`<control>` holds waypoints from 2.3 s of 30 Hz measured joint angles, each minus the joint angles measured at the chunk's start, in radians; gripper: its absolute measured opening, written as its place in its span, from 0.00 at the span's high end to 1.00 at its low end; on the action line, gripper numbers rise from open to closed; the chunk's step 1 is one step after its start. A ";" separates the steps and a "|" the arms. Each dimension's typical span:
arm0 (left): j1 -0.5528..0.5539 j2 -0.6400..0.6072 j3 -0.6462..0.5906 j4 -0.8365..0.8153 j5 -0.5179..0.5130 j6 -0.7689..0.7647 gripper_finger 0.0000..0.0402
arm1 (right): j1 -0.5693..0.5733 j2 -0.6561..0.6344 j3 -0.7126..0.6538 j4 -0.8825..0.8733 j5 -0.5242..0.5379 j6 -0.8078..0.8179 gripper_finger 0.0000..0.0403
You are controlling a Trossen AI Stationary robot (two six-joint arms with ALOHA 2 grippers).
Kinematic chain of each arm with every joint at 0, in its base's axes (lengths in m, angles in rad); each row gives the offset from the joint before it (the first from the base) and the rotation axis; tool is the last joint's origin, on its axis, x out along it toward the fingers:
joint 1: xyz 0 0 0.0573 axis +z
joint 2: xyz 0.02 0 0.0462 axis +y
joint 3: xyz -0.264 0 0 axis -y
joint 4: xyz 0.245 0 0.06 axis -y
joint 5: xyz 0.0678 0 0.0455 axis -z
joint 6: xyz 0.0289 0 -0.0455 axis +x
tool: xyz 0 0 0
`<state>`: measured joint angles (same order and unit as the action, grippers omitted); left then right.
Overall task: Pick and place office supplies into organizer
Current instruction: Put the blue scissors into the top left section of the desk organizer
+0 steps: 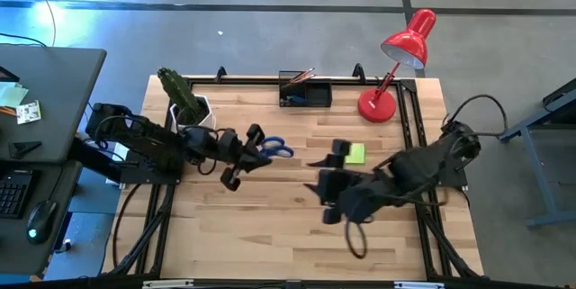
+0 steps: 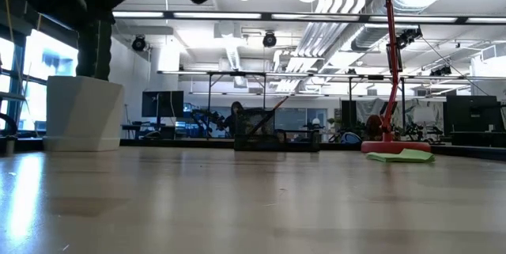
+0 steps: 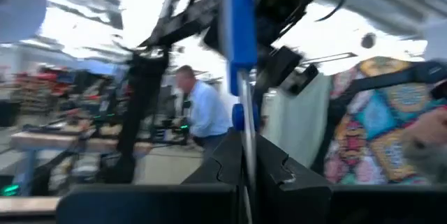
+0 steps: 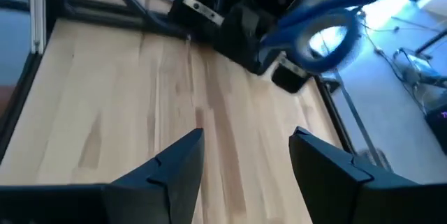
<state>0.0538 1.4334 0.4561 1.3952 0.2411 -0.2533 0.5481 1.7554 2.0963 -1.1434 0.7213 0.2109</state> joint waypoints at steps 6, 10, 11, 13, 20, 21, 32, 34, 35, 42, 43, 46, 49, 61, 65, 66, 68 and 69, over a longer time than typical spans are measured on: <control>-0.015 -0.001 0.001 0.024 0.026 -0.001 1.00 | -0.024 -0.112 -0.396 0.663 0.003 -0.221 0.49; -0.015 -0.001 0.002 0.057 0.033 -0.006 1.00 | -0.032 -0.236 -0.676 1.154 0.000 -0.329 0.49; -0.015 -0.001 0.002 0.055 0.034 -0.006 1.00 | -0.038 -0.260 -0.752 1.252 -0.007 -0.341 0.49; -0.015 0.000 0.002 0.053 0.036 -0.005 1.00 | -0.051 -0.298 -0.896 1.435 -0.018 -0.350 0.49; -0.015 0.000 0.002 0.047 0.032 -0.002 1.00 | -0.131 -0.299 -1.210 2.048 -0.212 -0.443 0.49; -0.015 0.000 0.002 0.044 0.031 -0.001 1.00 | -0.143 -0.292 -1.225 2.094 -0.242 -0.448 0.49; -0.015 0.002 0.002 -0.061 -0.067 0.077 1.00 | -0.241 -0.167 -1.130 2.122 -0.359 -0.464 0.49; -0.015 0.002 0.002 -0.066 -0.067 0.078 1.00 | -0.248 -0.162 -1.126 2.130 -0.368 -0.475 0.49; -0.015 0.002 0.002 -0.069 -0.067 0.082 1.00 | -0.250 -0.158 -1.121 2.139 -0.374 -0.480 0.49; -0.015 0.003 0.002 -0.090 -0.073 0.093 1.00 | -0.275 -0.158 -1.115 2.147 -0.356 -0.454 0.64; -0.015 0.003 0.002 -0.090 -0.073 0.093 1.00 | -0.280 -0.158 -1.115 2.142 -0.357 -0.449 0.67; -0.015 0.003 0.002 -0.090 -0.073 0.093 1.00 | -0.288 -0.157 -1.115 2.116 -0.357 -0.448 0.82; -0.014 0.003 0.002 -0.091 -0.073 0.094 1.00 | -0.286 -0.158 -1.115 2.111 -0.366 -0.466 0.95; -0.015 0.002 0.003 -0.161 -0.145 0.102 0.96 | -0.289 -0.157 -1.115 2.125 -0.382 -0.533 0.97; -0.015 0.003 0.003 -0.199 -0.183 0.113 0.82 | -0.305 -0.158 -1.115 2.112 -0.359 -0.539 0.98; -0.015 0.003 0.003 -0.214 -0.190 0.115 0.77 | -0.308 -0.158 -1.115 2.100 -0.344 -0.546 0.98; -0.014 0.002 0.003 -0.234 -0.211 0.118 0.65 | -0.316 -0.157 -1.115 2.082 -0.313 -0.567 0.98; -0.013 0.001 0.003 -0.243 -0.218 0.119 0.60 | -0.321 -0.158 -1.115 2.076 -0.301 -0.576 0.98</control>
<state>0.0403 1.4348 0.4591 1.1526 0.0227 -0.1345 0.2269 1.5978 0.9813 0.9321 0.4208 -0.3656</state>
